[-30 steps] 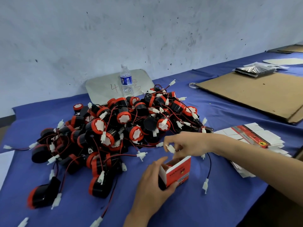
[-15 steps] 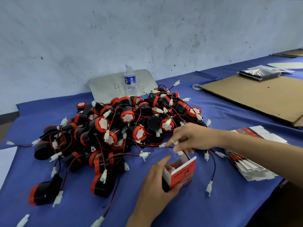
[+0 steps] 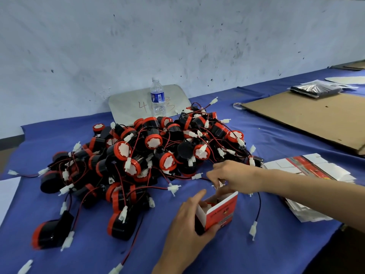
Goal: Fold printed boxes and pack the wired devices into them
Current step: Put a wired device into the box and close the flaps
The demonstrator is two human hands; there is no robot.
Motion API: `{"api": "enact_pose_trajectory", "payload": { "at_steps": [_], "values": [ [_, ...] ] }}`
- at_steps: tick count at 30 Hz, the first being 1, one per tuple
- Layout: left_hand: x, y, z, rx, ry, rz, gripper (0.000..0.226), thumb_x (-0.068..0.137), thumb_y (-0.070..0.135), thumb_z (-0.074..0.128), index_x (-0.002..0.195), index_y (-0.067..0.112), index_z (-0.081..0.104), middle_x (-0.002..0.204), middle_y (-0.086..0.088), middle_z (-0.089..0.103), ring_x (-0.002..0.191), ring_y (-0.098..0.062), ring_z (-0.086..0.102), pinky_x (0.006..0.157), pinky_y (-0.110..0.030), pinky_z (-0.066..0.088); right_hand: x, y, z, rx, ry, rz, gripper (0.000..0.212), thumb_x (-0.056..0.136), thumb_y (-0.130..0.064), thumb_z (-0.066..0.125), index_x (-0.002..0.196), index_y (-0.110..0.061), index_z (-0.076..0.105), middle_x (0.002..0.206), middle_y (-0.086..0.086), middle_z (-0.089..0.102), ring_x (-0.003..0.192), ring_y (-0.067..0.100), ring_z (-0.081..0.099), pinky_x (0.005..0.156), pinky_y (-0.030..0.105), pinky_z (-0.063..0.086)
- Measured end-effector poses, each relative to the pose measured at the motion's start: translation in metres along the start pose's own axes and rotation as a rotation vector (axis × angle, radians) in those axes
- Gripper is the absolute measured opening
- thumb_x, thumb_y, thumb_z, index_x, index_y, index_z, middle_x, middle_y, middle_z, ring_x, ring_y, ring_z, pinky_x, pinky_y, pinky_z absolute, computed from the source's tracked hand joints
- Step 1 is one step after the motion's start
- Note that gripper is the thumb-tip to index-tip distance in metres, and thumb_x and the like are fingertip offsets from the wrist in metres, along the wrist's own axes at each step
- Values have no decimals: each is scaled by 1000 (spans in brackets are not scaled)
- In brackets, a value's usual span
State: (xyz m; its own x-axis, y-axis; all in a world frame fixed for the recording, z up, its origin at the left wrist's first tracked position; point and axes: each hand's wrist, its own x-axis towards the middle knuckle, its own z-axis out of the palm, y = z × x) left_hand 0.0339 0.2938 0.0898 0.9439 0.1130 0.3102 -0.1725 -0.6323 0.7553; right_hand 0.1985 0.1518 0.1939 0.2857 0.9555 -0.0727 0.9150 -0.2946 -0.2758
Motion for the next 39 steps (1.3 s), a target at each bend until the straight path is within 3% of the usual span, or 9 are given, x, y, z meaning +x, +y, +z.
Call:
{"api": "enact_pose_trajectory", "payload": {
  "at_steps": [3,6,13,19,24,27,30,34,39],
  "values": [
    [0,0,2,9,19,6,75,79,47,73,126,64,15,125,38,35,118,12,40,93,-3,36,2,0,2,-214,-67,-133,18,92,-11,58,80,-13,45,84,4,52,81,17,38,71,28,35],
    [1,-1,2,6,21,12,77,81,44,72,128,61,13,123,37,35,119,9,42,95,-10,42,5,-3,12,-372,-74,-223,8,89,-2,56,85,-9,55,90,6,58,87,19,39,75,26,33],
    [1,0,4,71,49,48,65,83,50,67,128,60,21,118,29,41,110,5,48,86,-16,47,-5,7,13,-41,-34,-119,16,87,-6,64,74,-5,73,75,9,69,80,27,57,72,38,43],
    [1,2,6,119,14,55,75,85,63,52,142,57,3,124,34,33,110,6,46,82,-15,48,-3,2,12,2,-271,-117,37,90,-7,57,54,-3,49,60,19,50,60,37,39,64,52,41],
    [1,9,10,-3,37,45,63,90,69,33,146,42,23,152,30,21,138,2,27,106,-35,41,8,-3,7,-26,-377,-93,37,88,-15,54,52,-13,45,60,23,51,55,27,30,56,44,35],
    [1,12,16,46,101,91,48,98,51,37,143,34,30,148,27,30,139,10,18,114,-35,26,5,0,13,21,-206,-59,24,88,-16,58,72,0,65,72,18,63,59,28,47,58,32,35],
    [4,9,16,50,47,36,48,94,43,40,140,36,27,133,54,22,133,25,4,121,-35,14,-15,1,30,243,193,114,11,86,-12,69,79,-15,61,81,-6,60,71,11,53,67,22,41],
    [3,12,15,35,29,39,42,91,55,40,131,41,44,128,63,9,132,25,12,117,-32,24,-38,-19,69,683,726,264,19,83,-34,73,70,-24,63,69,-2,64,62,14,55,60,27,45],
    [1,15,13,4,12,7,36,88,53,43,123,57,37,125,64,18,133,15,27,102,-14,41,-51,-39,95,1036,710,292,53,97,-51,34,92,-21,77,97,0,75,94,13,70,82,21,51]
  ]
}}
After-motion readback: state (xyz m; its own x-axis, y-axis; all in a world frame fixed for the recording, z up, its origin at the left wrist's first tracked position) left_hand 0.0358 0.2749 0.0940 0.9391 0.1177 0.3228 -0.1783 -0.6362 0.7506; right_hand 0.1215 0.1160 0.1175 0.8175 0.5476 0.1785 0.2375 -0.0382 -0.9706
